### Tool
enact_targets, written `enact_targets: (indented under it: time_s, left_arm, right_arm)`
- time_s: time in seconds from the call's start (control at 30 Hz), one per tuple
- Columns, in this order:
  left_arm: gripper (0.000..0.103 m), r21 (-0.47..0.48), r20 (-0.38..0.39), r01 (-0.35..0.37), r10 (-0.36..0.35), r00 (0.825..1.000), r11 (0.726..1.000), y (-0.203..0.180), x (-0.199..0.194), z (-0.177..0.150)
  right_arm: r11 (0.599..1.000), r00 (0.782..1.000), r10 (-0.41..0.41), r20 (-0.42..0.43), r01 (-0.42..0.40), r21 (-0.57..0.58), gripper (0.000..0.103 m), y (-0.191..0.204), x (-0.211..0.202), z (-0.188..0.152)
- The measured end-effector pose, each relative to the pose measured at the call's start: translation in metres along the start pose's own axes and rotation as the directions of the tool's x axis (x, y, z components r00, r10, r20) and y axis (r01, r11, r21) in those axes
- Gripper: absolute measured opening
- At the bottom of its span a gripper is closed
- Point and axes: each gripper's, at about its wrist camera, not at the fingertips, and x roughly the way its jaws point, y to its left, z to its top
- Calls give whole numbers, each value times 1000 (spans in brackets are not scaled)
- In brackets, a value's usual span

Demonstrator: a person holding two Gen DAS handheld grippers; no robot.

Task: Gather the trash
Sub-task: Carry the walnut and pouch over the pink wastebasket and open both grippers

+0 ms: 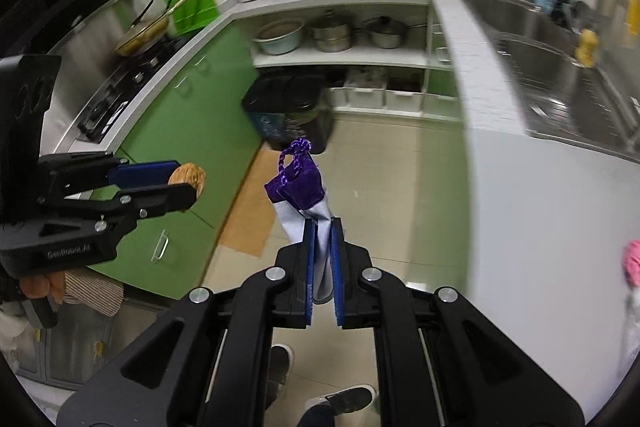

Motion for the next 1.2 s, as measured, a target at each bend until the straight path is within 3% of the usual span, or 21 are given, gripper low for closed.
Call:
enact_targets:
  time_s: [0.2, 0.5, 0.67, 0.7, 0.73, 0.77, 0.93, 1.2]
  left_arm:
    - [33, -71, -46, -21, 17, 999, 997, 72, 50, -29]
    - [33, -153, -132, -25, 5, 991, 988, 169, 237, -108]
    - [36, -174, -145, -19, -6, 989, 985, 199, 319, -137]
    - [56, -173, -150, -26, 0, 989, 985, 202, 329, -141]
    - [90, -170, -153, -40, 14, 988, 985, 206, 341, -146]
    - [98, -173, -146, -45, 19, 989, 984, 209, 348, -149]
    - [97, -207, -159, -52, 19, 987, 977, 223, 365, -159]
    - [98, -260, -134, -78, 44, 990, 962, 247, 342, -166]
  right_arm:
    - [1000, 998, 6, -61, -7, -16, 7, 36, 93, -1]
    - [1000, 985, -9, -175, 8, -3, 7, 13, 277, -65]
    - [1000, 979, -25, -204, 27, 5, 7, -14, 343, -98]
    - [1000, 978, -29, -208, 30, 4, 7, -17, 351, -102]
    - [999, 977, -31, -212, 33, 3, 7, -19, 361, -104]
    - [999, 976, -33, -217, 35, 1, 7, -22, 370, -107]
    - [1000, 971, -27, -239, 24, -13, 7, -24, 399, -110]
    - [998, 961, 25, -275, -39, -48, 7, 1, 436, -105]
